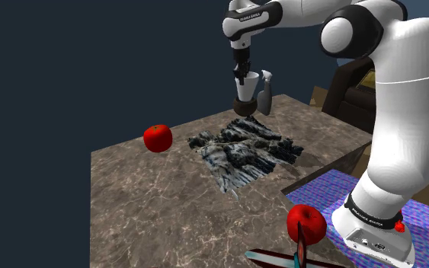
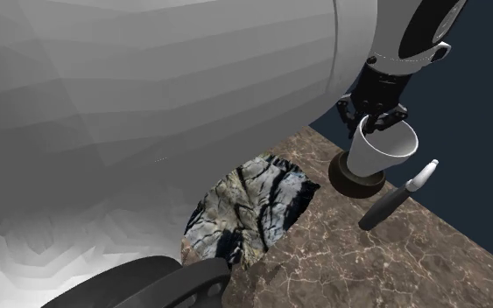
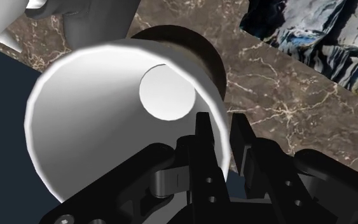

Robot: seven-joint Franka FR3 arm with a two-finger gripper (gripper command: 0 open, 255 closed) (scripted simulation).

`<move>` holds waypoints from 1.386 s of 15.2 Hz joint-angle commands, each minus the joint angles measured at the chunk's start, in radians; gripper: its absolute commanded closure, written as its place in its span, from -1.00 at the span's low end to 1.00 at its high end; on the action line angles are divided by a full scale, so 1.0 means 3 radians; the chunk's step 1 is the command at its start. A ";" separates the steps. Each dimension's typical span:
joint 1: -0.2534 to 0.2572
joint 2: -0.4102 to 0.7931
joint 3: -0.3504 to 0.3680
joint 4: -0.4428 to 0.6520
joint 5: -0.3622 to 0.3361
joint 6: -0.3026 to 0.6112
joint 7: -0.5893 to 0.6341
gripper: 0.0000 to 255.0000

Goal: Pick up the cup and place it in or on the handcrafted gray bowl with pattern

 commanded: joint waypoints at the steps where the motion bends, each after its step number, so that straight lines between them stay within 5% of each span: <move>1: 0.0001 -0.0003 0.0000 -0.0031 0.0000 0.0031 0.0002 1.00; 6: 0.0001 -0.0003 0.0000 -0.0030 0.0000 0.0031 0.0002 1.00; 7: 0.0001 -0.0003 0.0000 -0.0030 0.0000 0.0031 0.0002 -1.00; 12: 0.0001 -0.0003 0.0000 -0.0030 0.0000 0.0031 0.0003 -1.00; 16: 0.0003 0.0057 0.0004 0.0484 0.0008 -0.0424 -0.0007 -1.00; 21: 0.0003 0.0057 0.0004 0.0484 0.0008 -0.0424 -0.0007 -1.00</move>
